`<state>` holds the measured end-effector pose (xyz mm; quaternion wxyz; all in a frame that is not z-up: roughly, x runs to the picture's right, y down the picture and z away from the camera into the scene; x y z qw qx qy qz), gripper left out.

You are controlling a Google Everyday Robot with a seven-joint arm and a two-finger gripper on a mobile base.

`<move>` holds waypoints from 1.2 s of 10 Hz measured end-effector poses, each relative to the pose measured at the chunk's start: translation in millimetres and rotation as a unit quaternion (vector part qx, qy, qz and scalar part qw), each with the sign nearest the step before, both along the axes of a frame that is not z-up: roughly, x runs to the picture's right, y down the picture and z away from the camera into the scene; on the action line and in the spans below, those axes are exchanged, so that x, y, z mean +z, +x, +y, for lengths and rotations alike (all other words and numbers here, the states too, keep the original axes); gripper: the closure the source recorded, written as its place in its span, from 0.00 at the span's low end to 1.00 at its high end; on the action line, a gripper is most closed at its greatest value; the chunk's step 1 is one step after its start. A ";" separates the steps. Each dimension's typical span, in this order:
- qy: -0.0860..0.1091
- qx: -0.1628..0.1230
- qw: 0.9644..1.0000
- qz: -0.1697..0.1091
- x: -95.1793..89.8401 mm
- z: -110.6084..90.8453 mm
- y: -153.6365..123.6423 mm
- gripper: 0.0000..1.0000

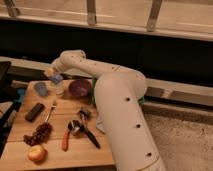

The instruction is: Place sponge in paper cup

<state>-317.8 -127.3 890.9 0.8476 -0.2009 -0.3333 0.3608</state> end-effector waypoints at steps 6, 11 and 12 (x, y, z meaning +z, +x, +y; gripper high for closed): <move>-0.003 0.027 0.999 -0.020 6.7 12.2 0.4 1.00; -0.014 0.059 0.997 -0.038 23.7 23.9 3.4 0.92; -0.015 0.061 0.997 -0.042 24.8 25.1 1.4 0.82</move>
